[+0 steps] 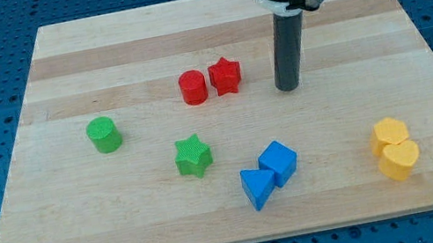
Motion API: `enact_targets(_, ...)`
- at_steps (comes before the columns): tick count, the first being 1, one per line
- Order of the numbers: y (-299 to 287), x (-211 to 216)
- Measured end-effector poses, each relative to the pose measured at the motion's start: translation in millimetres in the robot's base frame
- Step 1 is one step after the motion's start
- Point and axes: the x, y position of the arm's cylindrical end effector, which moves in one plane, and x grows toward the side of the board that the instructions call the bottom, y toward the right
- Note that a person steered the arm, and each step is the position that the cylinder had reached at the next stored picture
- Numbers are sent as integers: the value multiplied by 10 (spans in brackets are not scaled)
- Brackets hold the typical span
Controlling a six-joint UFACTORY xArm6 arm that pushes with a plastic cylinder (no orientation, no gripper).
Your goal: Move the blue triangle and the blue cube left a bit
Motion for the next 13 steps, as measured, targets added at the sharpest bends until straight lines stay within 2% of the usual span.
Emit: enact_targets(13,-584,43)
